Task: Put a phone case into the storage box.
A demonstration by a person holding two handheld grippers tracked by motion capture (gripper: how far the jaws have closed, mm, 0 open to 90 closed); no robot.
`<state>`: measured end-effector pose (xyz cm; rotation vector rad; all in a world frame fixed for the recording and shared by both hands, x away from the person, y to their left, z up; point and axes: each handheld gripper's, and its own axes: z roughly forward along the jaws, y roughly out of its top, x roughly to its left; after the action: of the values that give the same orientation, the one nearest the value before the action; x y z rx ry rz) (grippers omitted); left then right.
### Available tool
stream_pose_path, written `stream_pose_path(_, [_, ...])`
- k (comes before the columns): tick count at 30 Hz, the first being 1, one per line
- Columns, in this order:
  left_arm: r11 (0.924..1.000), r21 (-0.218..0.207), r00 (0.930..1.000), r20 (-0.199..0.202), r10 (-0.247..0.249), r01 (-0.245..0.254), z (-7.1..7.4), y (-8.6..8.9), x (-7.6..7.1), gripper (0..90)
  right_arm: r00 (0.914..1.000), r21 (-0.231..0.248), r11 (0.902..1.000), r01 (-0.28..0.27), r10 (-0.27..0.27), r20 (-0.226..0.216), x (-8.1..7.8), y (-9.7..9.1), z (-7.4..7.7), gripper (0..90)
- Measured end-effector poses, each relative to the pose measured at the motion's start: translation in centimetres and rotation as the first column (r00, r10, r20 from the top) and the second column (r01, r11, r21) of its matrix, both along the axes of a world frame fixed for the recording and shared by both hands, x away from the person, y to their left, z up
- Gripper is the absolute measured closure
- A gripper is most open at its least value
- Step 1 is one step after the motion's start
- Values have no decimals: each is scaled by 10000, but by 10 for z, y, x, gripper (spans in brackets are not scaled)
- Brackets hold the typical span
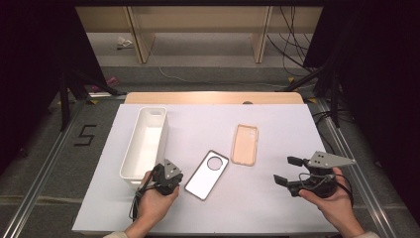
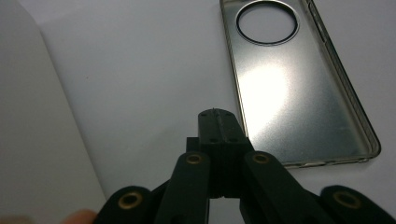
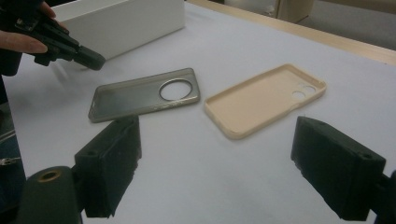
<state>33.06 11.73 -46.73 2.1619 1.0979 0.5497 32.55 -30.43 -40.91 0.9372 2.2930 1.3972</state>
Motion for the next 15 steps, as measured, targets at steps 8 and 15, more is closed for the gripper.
stream_pose_path(8, [9982, 542, 9992, -321, -254, 271, -11, -8, 7, 899, 10000, 1, 10000, -14, 14, -9, 0, 0, 0, 170])
stream_pose_path(15, [9957, 781, 9962, -762, -429, 488, -17, -10, 9, 899, 10000, 7, 10000, -16, 16, -41, 0, 0, 0, 170])
